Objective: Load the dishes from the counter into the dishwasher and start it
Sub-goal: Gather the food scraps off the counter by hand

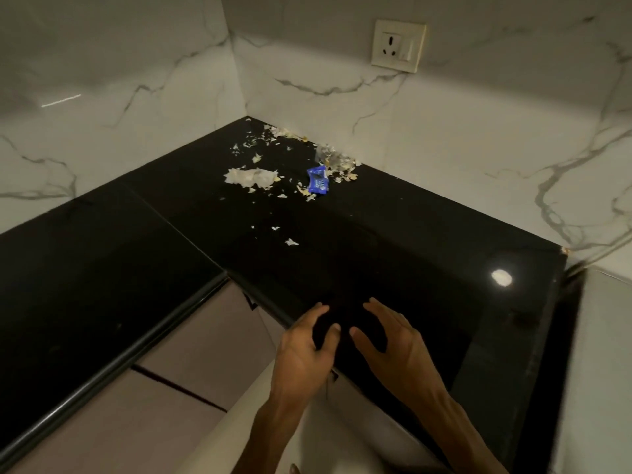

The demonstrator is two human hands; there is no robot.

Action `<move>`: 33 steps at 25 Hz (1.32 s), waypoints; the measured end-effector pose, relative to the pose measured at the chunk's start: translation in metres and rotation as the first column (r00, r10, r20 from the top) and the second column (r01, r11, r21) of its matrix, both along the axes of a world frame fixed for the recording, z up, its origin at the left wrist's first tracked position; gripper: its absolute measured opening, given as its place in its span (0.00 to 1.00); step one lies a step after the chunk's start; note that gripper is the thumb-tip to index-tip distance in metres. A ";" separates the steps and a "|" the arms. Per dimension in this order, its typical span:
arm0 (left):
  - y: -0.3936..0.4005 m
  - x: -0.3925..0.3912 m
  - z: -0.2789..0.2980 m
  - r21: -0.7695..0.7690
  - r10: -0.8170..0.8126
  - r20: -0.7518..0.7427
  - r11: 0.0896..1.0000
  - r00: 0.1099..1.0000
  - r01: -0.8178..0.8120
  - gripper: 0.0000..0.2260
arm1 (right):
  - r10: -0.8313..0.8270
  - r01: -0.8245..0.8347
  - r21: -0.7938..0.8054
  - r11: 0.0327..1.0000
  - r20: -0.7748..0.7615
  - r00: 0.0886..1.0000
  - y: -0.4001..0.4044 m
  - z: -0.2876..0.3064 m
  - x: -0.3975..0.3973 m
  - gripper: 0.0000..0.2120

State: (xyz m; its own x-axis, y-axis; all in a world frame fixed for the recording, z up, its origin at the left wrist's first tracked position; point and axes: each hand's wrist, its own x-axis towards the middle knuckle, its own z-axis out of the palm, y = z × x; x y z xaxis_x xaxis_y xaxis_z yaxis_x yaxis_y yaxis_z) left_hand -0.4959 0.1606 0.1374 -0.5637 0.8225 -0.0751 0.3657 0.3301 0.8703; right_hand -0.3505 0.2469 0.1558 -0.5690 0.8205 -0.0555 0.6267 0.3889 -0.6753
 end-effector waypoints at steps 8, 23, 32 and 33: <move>0.011 -0.100 0.003 0.022 -0.026 0.081 0.999 0.996 0.024 0.21 | -0.029 0.029 -0.016 0.999 -0.003 1.000 0.009 0.019 -0.097 0.27; 0.078 -0.159 -0.007 0.023 0.125 0.014 0.992 0.992 -0.125 0.19 | 0.092 -0.091 -0.056 0.994 0.006 0.996 0.086 0.018 -0.167 0.29; 0.085 -0.218 -0.062 -0.326 0.024 -0.154 0.943 0.988 -0.074 0.31 | 0.046 0.008 -0.110 0.994 0.485 0.874 0.100 -0.072 -0.224 0.44; 0.090 -0.226 -0.069 -0.355 -0.007 -0.193 0.933 0.981 -0.063 0.33 | 0.017 0.012 -0.057 0.998 0.485 0.874 0.100 -0.083 -0.233 0.44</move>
State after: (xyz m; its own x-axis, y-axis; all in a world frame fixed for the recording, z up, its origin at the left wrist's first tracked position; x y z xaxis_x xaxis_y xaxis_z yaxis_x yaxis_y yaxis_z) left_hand -0.7218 0.2502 0.0688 -0.6189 0.7440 -0.2517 0.4966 0.6190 0.6085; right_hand -0.5833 0.3470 0.0724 -0.4607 0.8064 -0.3708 0.8802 0.3615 -0.3075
